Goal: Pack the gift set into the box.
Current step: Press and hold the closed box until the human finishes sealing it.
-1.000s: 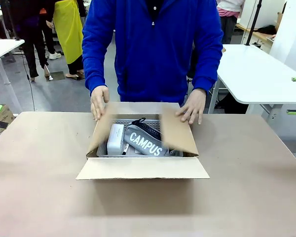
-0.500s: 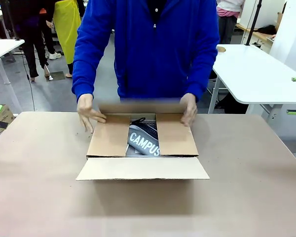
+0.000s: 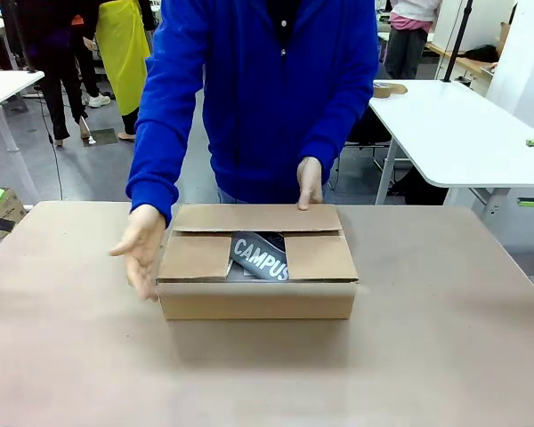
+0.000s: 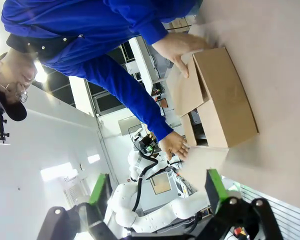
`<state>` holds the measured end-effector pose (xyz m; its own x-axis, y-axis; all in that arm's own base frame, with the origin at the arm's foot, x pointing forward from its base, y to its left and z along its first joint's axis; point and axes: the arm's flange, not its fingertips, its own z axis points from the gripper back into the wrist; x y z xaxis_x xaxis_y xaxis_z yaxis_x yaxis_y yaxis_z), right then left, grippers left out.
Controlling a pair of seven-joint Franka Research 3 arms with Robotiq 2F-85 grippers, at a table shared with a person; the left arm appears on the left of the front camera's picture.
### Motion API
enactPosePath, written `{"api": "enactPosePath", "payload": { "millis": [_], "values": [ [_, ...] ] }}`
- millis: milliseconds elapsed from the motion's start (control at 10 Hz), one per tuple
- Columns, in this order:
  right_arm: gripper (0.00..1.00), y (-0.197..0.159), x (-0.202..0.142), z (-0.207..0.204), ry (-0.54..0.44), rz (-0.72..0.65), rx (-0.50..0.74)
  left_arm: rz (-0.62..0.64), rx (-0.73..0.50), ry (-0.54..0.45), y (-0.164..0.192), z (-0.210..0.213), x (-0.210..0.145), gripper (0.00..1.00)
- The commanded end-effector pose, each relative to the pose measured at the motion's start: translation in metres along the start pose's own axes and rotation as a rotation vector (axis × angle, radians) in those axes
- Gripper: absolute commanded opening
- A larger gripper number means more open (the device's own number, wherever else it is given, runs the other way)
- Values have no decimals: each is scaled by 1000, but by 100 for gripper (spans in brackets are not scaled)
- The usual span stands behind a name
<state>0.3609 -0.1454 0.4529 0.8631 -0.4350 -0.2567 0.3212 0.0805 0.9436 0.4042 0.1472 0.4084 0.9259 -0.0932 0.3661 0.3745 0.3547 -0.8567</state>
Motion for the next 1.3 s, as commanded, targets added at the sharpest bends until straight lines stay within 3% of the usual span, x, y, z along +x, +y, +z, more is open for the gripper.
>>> {"api": "enactPosePath", "payload": {
  "millis": [0, 1200],
  "values": [
    [100, 1, -1, -1, 1, 1, 2, -6, 7, 5, -2, 0, -3, 100],
    [100, 1, -1, -1, 1, 1, 2, -6, 7, 5, -2, 0, -3, 100]
  ]
}}
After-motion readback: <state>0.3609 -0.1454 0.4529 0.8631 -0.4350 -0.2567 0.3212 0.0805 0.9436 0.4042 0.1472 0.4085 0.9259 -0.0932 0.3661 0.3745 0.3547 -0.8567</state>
